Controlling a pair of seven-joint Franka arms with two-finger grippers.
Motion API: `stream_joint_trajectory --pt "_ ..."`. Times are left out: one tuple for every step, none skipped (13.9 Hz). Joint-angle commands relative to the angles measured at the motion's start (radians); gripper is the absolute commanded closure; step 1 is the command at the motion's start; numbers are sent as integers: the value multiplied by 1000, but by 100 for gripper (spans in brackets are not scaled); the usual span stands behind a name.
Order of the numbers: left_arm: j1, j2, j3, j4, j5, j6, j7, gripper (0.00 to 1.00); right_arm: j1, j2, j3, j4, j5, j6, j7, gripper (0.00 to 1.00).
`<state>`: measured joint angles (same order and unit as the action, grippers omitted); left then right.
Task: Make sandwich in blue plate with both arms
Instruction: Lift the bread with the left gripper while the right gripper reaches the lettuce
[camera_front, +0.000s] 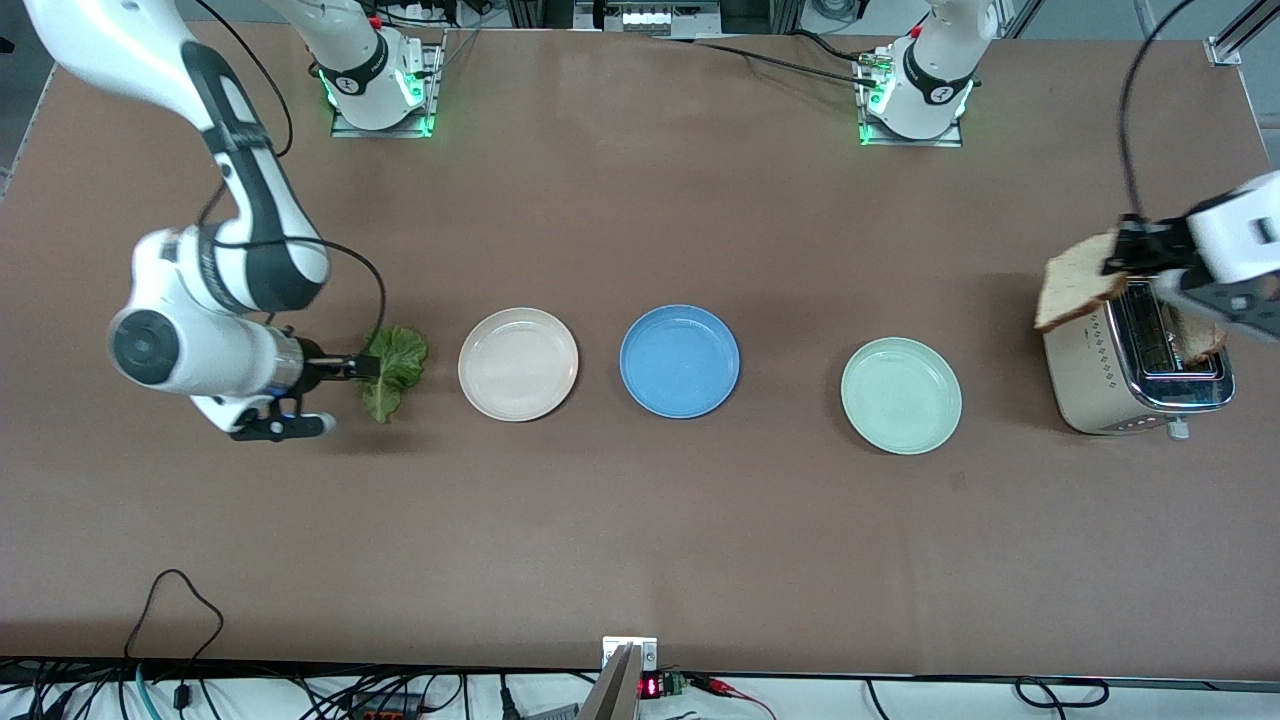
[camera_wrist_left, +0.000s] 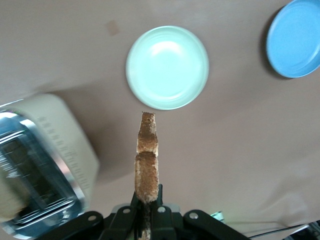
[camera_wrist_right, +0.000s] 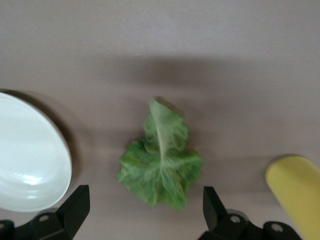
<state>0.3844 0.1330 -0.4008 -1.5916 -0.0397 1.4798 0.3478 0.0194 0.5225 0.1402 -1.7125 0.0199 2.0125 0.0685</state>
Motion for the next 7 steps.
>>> stream_joint_trajectory --pt "8 69 -148 27 -50 -12 -163 99 14 60 -1 -18 -12 72 -13 0" --pt "5 98 -177 27 -102 -9 -235 99 16 85 -1 -18 -38 98 -13 0" --pt "-19 138 -190 28 -176 11 -313 99 16 112 -1 -18 -67 129 -13 0" --pt "-47 169 -190 28 -259 40 -372 99 14 131 -1 -19 -70 149 -13 0" --pt "-68 197 -190 27 -316 68 -401 99 16 136 -1 -16 -75 150 -15 0" --pt "-91 235 -191 25 -377 106 -411 99 19 134 -1 -16 -81 144 -15 0" --pt "-104 267 -191 19 -455 150 -409 99 17 133 -1 -15 -86 143 -15 0"
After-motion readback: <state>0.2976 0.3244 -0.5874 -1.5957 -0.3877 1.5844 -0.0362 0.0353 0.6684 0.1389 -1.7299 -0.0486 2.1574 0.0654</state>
